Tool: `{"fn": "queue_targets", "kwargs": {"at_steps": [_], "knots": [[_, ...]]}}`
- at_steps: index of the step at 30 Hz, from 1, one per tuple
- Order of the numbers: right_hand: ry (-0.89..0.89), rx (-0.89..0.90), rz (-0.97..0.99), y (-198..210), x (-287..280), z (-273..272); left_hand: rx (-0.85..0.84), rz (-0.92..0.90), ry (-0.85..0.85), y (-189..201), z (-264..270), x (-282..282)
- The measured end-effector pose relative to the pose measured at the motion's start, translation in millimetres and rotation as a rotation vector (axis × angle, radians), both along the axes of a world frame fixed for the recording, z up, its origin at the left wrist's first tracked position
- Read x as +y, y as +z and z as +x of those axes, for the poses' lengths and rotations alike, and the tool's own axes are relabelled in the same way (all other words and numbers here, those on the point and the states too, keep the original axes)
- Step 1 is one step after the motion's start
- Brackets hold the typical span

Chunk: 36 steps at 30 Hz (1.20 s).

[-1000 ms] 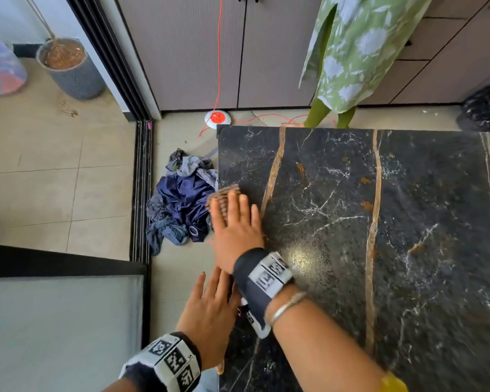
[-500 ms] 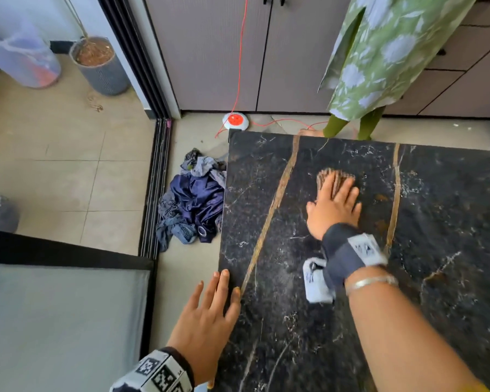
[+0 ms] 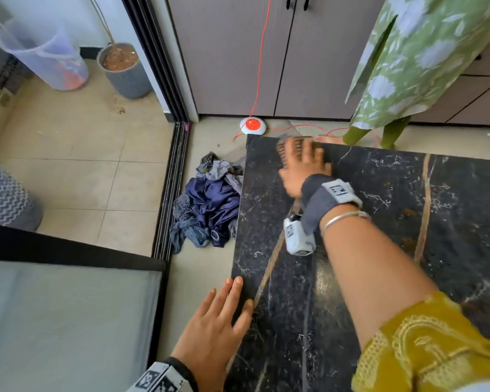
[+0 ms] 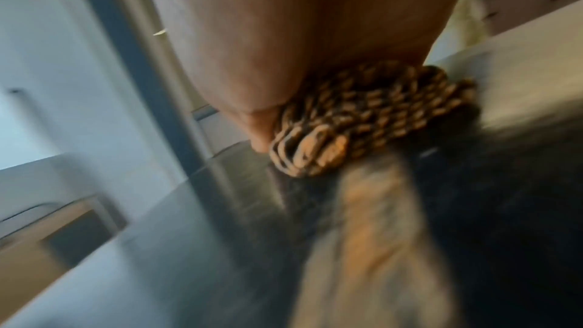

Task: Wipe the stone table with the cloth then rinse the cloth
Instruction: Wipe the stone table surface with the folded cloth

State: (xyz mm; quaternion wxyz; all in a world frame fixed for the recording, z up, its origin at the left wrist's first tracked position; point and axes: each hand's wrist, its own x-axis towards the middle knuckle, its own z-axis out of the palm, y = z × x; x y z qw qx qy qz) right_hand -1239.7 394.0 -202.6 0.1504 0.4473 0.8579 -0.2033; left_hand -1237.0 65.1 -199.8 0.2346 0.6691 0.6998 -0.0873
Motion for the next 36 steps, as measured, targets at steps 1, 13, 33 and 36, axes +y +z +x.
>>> {"fn": "queue_targets", "kwargs": {"at_steps": [1,13,33,36], "knots": [[-0.128,0.0,0.022,-1,12,9,-0.006,-0.008,0.005,1,-1,0],[0.21,0.053,0.075,-1,-24,-73,-0.009,0.051,0.002,-6,-1,0],[0.329,-0.054,-0.028,9,-148,62,0.146,-0.271,-0.055,19,10,15],[0.254,-0.051,-0.113,22,-218,98,0.125,-0.153,-0.019,19,10,7]]}}
